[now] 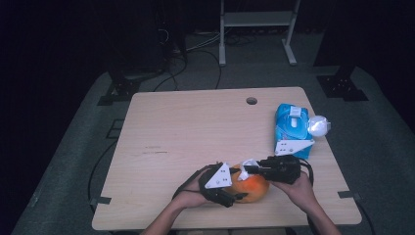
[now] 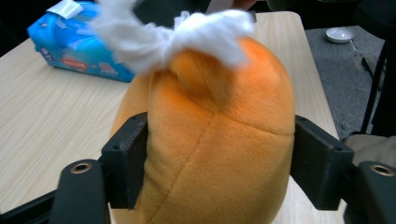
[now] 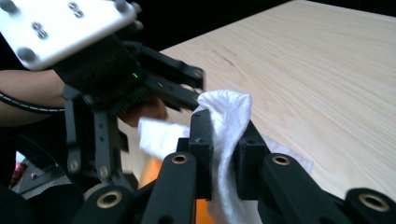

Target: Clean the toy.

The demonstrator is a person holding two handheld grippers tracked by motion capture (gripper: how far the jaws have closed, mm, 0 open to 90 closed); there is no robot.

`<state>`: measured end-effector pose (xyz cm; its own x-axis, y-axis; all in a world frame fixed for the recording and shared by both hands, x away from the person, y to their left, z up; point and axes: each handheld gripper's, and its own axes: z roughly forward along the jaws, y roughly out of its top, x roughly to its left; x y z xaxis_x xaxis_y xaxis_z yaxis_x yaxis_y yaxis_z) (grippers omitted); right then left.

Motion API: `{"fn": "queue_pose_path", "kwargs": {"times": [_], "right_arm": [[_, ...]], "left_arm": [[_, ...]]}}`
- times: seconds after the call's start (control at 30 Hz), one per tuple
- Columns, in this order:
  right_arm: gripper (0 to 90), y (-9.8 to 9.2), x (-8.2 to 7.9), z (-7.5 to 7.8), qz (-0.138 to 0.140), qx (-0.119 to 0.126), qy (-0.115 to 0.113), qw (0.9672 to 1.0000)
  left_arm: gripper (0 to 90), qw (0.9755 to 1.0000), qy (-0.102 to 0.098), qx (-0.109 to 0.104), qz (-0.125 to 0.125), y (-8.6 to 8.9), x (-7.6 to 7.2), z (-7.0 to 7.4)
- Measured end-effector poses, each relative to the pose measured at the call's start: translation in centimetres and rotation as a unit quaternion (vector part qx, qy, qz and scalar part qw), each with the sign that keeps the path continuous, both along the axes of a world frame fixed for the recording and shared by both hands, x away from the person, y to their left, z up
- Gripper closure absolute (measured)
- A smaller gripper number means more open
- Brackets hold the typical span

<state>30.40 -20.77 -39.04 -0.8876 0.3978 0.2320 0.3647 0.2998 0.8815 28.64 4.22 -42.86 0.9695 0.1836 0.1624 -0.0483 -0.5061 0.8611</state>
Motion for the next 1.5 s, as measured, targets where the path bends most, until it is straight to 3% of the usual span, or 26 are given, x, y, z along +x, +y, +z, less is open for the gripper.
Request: {"fn": "queue_pose_path", "kwargs": {"times": [0.2, 0.4, 0.53, 0.63, 0.87, 1.03, 1.17, 1.27, 1.3, 1.37, 1.43, 1.5], "right_arm": [[79.5, -3.2, 1.4, -1.6, -0.04, 0.007, 0.043, 0.9982], [79.7, -3.7, 1.2, -1.3, -0.046, 0.011, 0.037, 0.9982], [79.7, -2.7, 0.9, -0.7, -0.032, 0.023, 0.026, 0.9989], [79.7, -2.2, 0.7, -0.5, -0.029, 0.017, 0.013, 0.9993], [79.7, -4.4, 2.1, -2.2, -0.059, 0.036, 0.049, 0.9964], [79.6, -4.4, 1.7, -1.7, -0.066, 0.03, 0.035, 0.9967], [79.5, -3.2, 1.3, -1.0, -0.046, 0.03, 0.018, 0.9983], [79.5, -2.6, 0.9, -0.7, -0.047, 0.011, 0.003, 0.9988], [79.5, -2.7, 1.0, -0.7, -0.05, 0.01, 0.003, 0.9987], [79.5, -3.2, 1.2, -0.9, -0.06, 0.013, 0.007, 0.9981], [79.5, -3.2, 1.1, -0.7, -0.066, 0.012, 0.003, 0.9978], [79.5, -2.4, 0.7, -0.2, -0.051, 0.028, -0.005, 0.9983]], "left_arm": [[29.7, 0.9994, 0.027, -0.02, 0.012, 0.8, 0.8, -0.2], [29.8, 0.9973, 0.057, -0.039, 0.026, 1.2, 1.5, -0.4], [29.7, 0.9954, 0.075, -0.047, 0.036, 1.2, 1.8, -0.5], [29.8, 0.9948, 0.083, -0.046, 0.037, 1.6, 2.0, -0.4], [29.7, 0.993, 0.099, -0.052, 0.037, 2.2, 2.5, -0.6], [29.7, 0.9916, 0.106, -0.061, 0.04, 2.0, 2.6, -0.7], [30.0, 0.9921, 0.103, -0.057, 0.043, 1.9, 2.5, -0.6], [31.3, 0.9905, 0.109, -0.065, 0.052, 2.3, 2.7, -0.4], [32.2, 0.9886, 0.118, -0.073, 0.058, 2.5, 2.9, -0.3], [34.3, 0.9871, 0.121, -0.083, 0.065, 2.7, 3.0, 0.0], [36.0, 0.9873, 0.115, -0.084, 0.07, 2.7, 2.9, 0.4], [36.7, 0.9878, 0.111, -0.079, 0.076, 2.4, 2.8, 0.7]]}}
